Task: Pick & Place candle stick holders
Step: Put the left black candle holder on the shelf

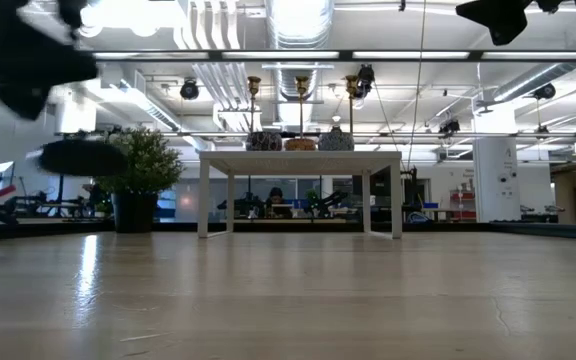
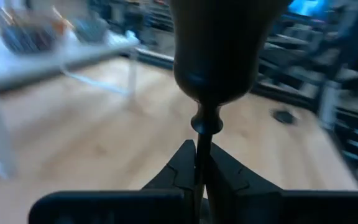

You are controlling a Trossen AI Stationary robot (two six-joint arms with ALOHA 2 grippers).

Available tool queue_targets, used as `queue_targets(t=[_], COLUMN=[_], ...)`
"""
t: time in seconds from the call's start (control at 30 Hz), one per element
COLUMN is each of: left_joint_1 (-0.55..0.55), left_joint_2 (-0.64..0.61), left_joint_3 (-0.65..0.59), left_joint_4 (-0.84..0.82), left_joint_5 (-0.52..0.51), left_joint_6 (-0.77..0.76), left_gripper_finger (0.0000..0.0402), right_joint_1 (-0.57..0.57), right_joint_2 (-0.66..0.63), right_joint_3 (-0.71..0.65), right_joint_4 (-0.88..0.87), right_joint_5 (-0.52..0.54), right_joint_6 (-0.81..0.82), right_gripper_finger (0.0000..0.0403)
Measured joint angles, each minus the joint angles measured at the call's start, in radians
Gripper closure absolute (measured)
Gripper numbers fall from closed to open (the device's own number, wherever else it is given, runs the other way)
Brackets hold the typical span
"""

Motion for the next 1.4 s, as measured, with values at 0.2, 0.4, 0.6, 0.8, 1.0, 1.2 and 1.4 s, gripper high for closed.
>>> queue_targets(t=[0.2, 0.4, 0.6, 0.8, 1.0, 1.2, 1.4], left_joint_1=[0.404, 0.822, 1.136, 1.301, 1.361, 1.389, 1.408], left_joint_2=[-0.08, -0.09, -0.05, 0.027, 0.121, 0.197, 0.267], left_joint_3=[0.16, 0.327, 0.397, 0.464, 0.556, 0.635, 0.701], left_joint_4=[-0.12, -0.369, -0.354, -0.351, -0.353, -0.365, -0.394], left_joint_5=[0.272, 0.531, 0.768, 0.876, 0.9, 0.901, 0.901], left_joint_6=[0.274, 0.323, 0.379, 0.412, 0.463, 0.481, 0.5], left_gripper_finger=[0.0384, 0.0384, 0.0384, 0.0384, 0.0384, 0.0384, 0.0384], right_joint_1=[0.0, 0.0, 0.0, 0.0, 0.0, 0.0, 0.0], right_joint_2=[0.0, 0.0, 0.0, 0.0, 0.0, 0.001, 0.001], right_joint_3=[0.0, 0.0, 0.0, 0.0, 0.0, 0.0, 0.0], right_joint_4=[0.0, 0.0, -0.001, -0.001, -0.002, -0.009, -0.01], right_joint_5=[0.107, 0.129, 0.129, 0.128, 0.128, 0.127, 0.126], right_joint_6=[0.01, 0.063, 0.082, 0.086, 0.078, 0.076, 0.074], right_gripper_finger=[0.0044, 0.0044, 0.0044, 0.0044, 0.0044, 0.0044, 0.0044])
